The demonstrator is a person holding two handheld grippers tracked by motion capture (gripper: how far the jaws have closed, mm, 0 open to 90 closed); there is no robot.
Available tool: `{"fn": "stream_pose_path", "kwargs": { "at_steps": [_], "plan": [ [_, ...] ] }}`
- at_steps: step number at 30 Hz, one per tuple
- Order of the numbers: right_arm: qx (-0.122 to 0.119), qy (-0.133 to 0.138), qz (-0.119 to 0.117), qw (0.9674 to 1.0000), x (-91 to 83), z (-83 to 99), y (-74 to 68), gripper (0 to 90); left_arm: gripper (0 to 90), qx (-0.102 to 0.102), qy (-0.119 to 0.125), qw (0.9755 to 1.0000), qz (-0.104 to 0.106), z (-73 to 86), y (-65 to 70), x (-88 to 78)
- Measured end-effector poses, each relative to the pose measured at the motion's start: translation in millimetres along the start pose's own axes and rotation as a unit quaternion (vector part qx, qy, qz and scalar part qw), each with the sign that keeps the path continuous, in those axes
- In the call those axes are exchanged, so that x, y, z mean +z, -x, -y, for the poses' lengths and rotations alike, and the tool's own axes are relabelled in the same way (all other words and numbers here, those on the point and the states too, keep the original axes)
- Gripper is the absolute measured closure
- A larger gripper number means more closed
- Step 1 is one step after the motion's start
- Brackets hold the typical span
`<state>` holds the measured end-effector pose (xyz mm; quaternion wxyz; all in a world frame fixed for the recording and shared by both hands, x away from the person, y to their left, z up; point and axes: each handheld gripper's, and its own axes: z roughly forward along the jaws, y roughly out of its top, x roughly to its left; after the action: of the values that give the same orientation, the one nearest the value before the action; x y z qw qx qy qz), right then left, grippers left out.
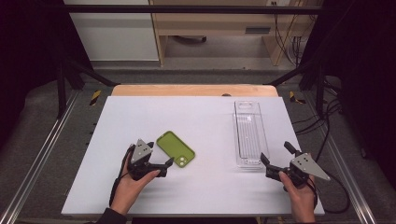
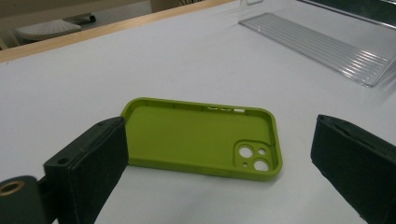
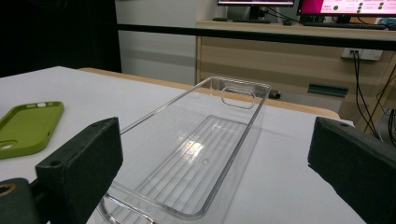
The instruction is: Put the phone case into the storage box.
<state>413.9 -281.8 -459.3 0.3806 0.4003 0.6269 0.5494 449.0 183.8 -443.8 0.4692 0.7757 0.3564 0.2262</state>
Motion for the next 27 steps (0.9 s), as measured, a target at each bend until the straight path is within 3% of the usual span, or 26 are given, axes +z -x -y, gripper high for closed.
{"fn": "stream_pose_path", "kwargs": {
  "at_steps": [6, 11, 13, 14, 16, 19, 25, 26, 27],
  "plan": [
    [0.004, -0.002, -0.001, 1.0000, 1.5, 0.5, -0.1, 3.7, 6.1, 0.013, -0.017, 0.9997, 0.009, -7.8, 2.5, 4.9],
    [0.004, -0.001, 0.000, 1.0000, 0.3, 0.2, -0.3, 4.1, 24.5, 0.003, -0.033, 0.9994, 0.013, -12.3, 1.1, 13.5],
    [0.003, 0.000, 0.000, 1.0000, 0.2, 0.1, -0.1, 4.2, 36.3, 0.002, -0.036, 0.9993, 0.014, -13.0, 1.0, 14.8],
    [0.003, 0.000, 0.000, 1.0000, 0.2, 0.1, 0.1, 4.2, 36.3, -0.002, -0.040, 0.9990, 0.016, -14.2, 1.0, 16.3],
    [0.004, -0.002, 0.000, 1.0000, 0.8, 0.6, -0.1, 4.2, 53.6, -0.007, -0.050, 0.9985, 0.023, -16.2, 1.4, 18.4],
    [0.002, -0.004, -0.001, 1.0000, 1.3, 1.7, -0.6, 4.1, 69.5, -0.014, -0.068, 0.9970, 0.036, -19.0, 2.6, 25.9],
    [-0.004, -0.010, 0.003, 0.9999, 2.2, 2.1, -0.6, 4.1, 87.6, -0.025, -0.100, 0.9934, 0.051, -15.9, 6.3, 41.0],
    [-0.003, -0.008, 0.003, 1.0000, 1.6, 1.5, -0.7, 4.1, 89.4, -0.024, -0.111, 0.9919, 0.057, -15.6, 8.3, 46.6],
    [-0.002, -0.007, 0.002, 1.0000, 1.7, 1.5, -0.8, 4.1, 89.6, -0.024, -0.111, 0.9919, 0.057, -15.6, 8.3, 46.6]
  ]
}}
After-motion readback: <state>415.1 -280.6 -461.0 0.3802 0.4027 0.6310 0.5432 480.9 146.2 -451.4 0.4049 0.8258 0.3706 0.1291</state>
